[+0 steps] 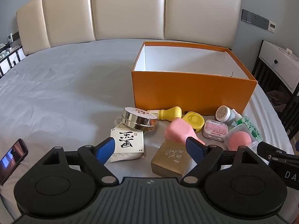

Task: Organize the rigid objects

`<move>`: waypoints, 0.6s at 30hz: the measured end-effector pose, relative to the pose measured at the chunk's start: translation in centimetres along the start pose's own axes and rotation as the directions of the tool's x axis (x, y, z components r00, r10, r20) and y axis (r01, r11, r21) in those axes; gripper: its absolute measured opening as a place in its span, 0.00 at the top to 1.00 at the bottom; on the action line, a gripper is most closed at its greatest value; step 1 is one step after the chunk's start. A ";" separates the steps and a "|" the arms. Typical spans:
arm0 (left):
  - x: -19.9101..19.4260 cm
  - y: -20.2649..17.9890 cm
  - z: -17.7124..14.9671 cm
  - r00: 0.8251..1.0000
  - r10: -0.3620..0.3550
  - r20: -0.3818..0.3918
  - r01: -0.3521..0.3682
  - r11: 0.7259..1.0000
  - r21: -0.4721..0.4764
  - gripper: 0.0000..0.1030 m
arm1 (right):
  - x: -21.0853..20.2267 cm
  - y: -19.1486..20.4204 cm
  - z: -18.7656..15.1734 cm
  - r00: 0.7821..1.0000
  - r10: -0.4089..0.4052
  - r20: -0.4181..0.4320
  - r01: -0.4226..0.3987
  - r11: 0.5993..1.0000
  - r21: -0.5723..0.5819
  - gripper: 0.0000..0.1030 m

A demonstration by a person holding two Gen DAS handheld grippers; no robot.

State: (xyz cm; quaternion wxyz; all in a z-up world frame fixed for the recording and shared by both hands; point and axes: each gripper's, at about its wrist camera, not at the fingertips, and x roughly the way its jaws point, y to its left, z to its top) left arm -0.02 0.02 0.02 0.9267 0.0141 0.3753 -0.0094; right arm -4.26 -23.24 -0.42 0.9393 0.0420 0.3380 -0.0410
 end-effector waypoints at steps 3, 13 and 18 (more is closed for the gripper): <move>0.1 0.0 0.0 1.000 -0.002 -0.007 0.002 1.000 -0.001 0.03 | 0.0 0.0 0.0 1.000 -0.001 -0.004 0.001 1.000 -0.001 0.02; 0.5 0.3 -0.6 1.000 0.004 -0.023 -0.004 1.000 -0.008 0.03 | 0.0 0.0 0.1 1.000 -0.016 -0.004 0.016 1.000 -0.004 0.02; 1.0 0.1 -0.4 0.999 0.004 -0.037 -0.004 1.000 -0.010 0.03 | 0.2 0.0 0.1 1.000 -0.022 -0.013 0.022 1.000 -0.001 0.02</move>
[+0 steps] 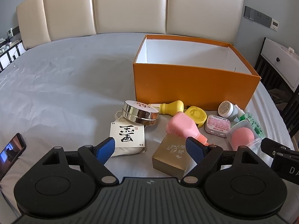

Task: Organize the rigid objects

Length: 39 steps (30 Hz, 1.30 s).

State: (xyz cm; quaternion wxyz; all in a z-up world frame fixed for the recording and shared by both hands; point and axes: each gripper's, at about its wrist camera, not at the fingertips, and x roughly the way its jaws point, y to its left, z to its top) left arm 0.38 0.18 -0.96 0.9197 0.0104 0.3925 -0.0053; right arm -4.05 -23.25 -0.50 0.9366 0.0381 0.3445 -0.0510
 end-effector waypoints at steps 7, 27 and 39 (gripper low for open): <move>0.3 -0.2 0.0 1.000 -0.003 -0.005 0.003 1.000 0.000 0.03 | 0.2 -0.2 0.2 1.000 -0.016 -0.005 0.016 1.000 0.003 0.02; 0.4 -0.4 0.0 1.000 -0.014 -0.014 0.014 1.000 -0.006 0.03 | 0.5 0.0 0.3 0.999 -0.037 -0.016 0.037 0.999 -0.009 0.02; 0.5 -0.2 -0.2 1.000 -0.018 -0.021 0.017 1.000 -0.014 0.03 | 0.7 0.1 0.3 0.999 -0.036 -0.025 0.036 0.999 -0.015 0.02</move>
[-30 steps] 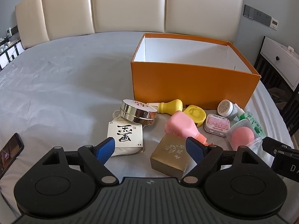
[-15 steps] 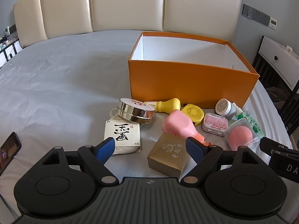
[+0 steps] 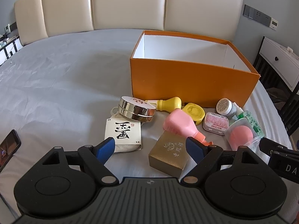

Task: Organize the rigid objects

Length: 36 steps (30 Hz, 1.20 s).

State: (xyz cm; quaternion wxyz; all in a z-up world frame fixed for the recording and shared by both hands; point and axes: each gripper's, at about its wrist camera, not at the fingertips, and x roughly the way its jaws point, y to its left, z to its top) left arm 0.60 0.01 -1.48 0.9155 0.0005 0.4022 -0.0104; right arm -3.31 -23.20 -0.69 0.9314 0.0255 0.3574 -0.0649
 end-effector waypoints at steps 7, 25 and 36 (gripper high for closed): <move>-0.1 0.5 -0.1 1.000 -0.020 0.008 0.020 1.000 -0.016 0.04 | 0.1 0.3 -0.2 1.000 0.016 -0.015 -0.016 1.000 -0.008 0.02; 2.9 5.2 0.3 0.997 -0.070 -0.044 0.069 0.997 -0.034 0.23 | 3.5 6.4 0.6 0.971 0.193 -0.139 -0.199 0.980 -0.031 0.12; 5.9 9.7 1.3 0.996 -0.041 -0.082 0.037 0.998 -0.048 0.21 | 7.4 12.2 1.4 0.929 0.255 -0.270 -0.256 0.966 0.031 0.12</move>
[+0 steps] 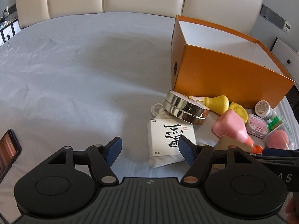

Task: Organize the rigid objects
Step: 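Grasp the gold card box with the right tool while the left tool grasps the white calligraphy box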

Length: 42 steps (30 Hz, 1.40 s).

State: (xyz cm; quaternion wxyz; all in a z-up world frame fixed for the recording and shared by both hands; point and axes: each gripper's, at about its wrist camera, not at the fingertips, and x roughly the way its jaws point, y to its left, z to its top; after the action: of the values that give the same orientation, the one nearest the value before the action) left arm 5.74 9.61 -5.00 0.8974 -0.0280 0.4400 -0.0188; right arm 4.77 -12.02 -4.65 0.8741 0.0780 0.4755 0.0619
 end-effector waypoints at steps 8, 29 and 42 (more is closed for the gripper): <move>1.7 2.8 0.6 0.999 -0.016 -0.030 0.014 0.998 -0.056 0.18 | 3.1 1.6 0.8 0.996 0.000 -0.087 0.003 0.999 0.032 0.10; 3.9 1.2 1.2 0.987 -0.143 -0.076 0.145 0.989 0.024 0.10 | 3.9 -0.5 1.2 0.982 -0.152 -0.111 0.143 0.986 -0.083 0.42; 6.2 -2.4 1.5 0.980 -0.125 -0.156 0.146 0.981 0.128 0.08 | 3.8 -2.1 0.4 0.987 -0.100 -0.124 0.087 0.990 -0.107 0.31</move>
State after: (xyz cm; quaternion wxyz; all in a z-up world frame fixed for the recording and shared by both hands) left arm 10.68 6.91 -8.84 0.8587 0.0059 0.4999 -0.1125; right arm 7.21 -13.39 -8.00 0.8462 0.0069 0.5305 0.0498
